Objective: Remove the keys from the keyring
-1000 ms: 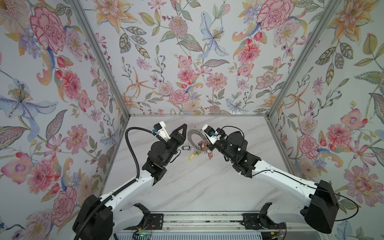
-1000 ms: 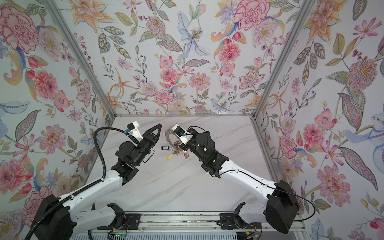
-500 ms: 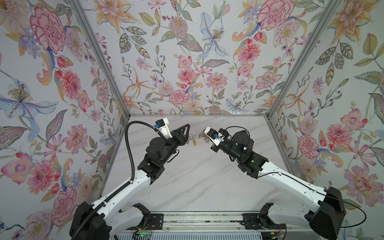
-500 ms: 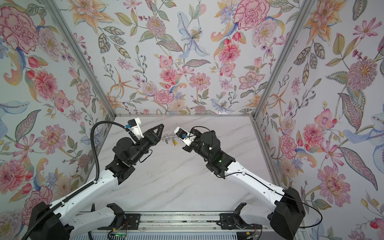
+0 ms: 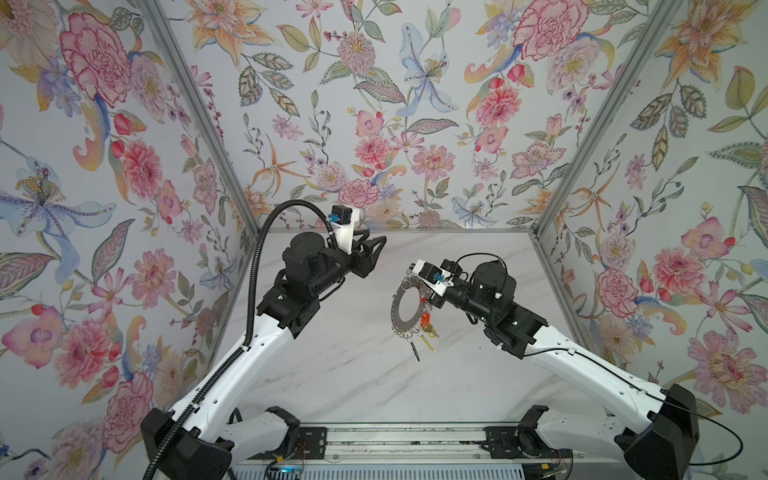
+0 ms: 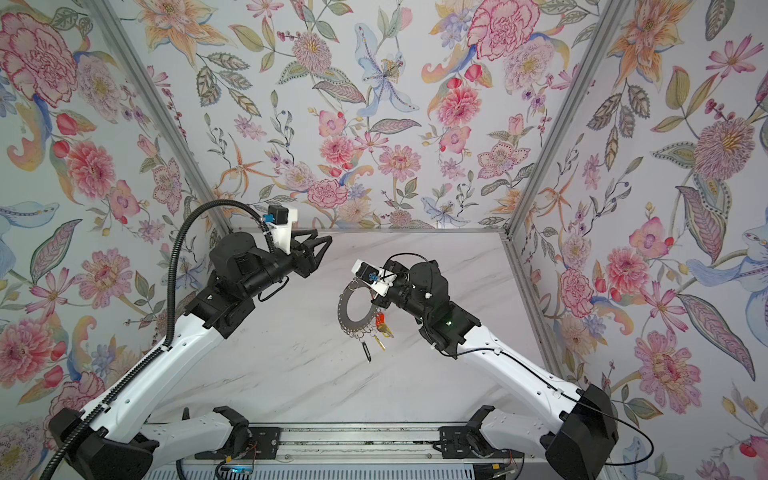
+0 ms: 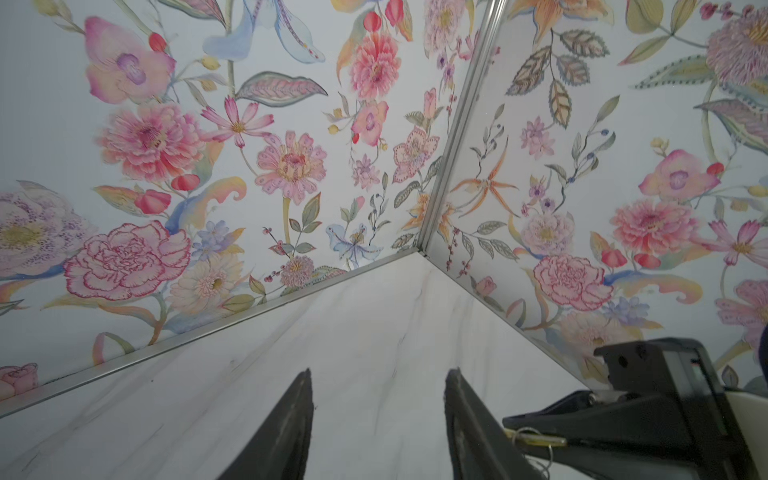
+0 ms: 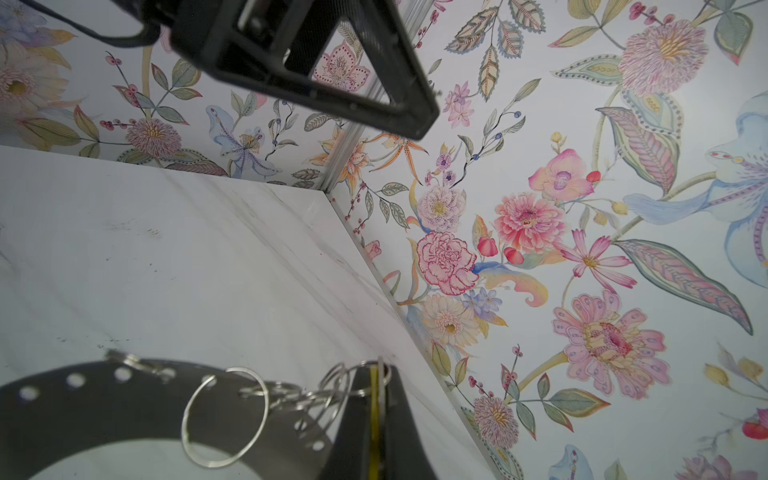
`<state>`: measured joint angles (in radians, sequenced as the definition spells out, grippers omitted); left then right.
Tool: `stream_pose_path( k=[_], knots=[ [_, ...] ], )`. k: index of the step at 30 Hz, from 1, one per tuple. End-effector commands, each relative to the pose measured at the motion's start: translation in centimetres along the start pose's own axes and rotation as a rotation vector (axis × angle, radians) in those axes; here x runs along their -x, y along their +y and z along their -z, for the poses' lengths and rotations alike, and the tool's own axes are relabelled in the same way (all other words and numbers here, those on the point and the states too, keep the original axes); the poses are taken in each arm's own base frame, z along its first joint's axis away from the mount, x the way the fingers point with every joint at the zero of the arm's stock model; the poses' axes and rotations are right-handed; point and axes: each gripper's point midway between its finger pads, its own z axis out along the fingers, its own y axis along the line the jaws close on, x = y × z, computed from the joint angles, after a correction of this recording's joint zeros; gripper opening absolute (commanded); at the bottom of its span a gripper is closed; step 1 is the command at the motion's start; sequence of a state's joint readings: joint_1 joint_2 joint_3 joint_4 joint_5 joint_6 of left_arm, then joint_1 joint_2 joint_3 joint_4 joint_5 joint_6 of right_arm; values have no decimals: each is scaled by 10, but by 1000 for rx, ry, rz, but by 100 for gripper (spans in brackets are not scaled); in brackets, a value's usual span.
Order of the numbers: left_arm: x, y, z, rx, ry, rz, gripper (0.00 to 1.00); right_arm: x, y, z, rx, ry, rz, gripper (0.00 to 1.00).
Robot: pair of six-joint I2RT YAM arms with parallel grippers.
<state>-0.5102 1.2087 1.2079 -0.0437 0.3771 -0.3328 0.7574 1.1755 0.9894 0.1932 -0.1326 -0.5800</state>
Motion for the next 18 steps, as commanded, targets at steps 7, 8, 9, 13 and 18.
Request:
stream_pose_path(
  k=[7,8,9,13,18],
  knots=[
    [-28,-26,2,-170,111,-103,52,31,-11,12,-15,-105,38,0],
    [-30,-28,3,-183,111,-113,52,31,-10,11,-11,-107,37,0],
    [-31,-31,4,-201,111,-125,51,32,-10,11,-7,-111,40,0],
    [-34,-38,7,-245,114,-201,49,32,-7,10,11,-116,43,0],
    [-39,-52,12,-337,105,-293,45,33,-2,11,42,-119,46,0]
  ],
)
